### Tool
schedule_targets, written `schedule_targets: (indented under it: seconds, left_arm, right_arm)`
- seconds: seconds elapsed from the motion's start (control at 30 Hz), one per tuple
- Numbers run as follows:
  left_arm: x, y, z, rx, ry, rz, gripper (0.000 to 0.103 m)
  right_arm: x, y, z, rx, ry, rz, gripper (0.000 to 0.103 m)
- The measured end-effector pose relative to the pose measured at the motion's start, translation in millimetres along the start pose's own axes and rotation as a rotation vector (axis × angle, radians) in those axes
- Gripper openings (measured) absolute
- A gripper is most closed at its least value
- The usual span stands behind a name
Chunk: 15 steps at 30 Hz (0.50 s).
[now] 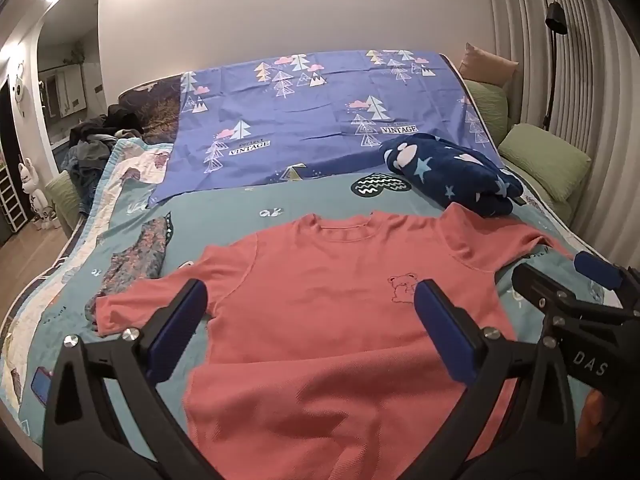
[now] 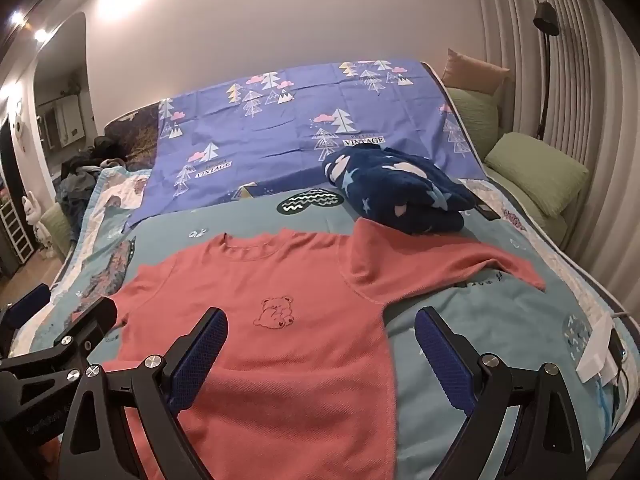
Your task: Fold small clothes
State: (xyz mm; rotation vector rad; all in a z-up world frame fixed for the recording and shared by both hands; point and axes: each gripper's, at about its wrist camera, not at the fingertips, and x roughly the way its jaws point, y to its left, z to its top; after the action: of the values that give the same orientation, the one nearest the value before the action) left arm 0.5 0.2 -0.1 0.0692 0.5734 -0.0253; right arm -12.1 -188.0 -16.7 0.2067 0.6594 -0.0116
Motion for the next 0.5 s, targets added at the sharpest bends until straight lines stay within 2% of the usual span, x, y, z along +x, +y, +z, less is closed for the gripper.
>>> schedule_targets:
  seconds: [0.5]
  left_arm:
    - [7.4, 1.7, -2.3, -0.012, 0.022, -0.033, 0.103]
  right_arm:
    - [5.8, -2.7, 3.2, 0.006, 0.009, -0.003, 0.096]
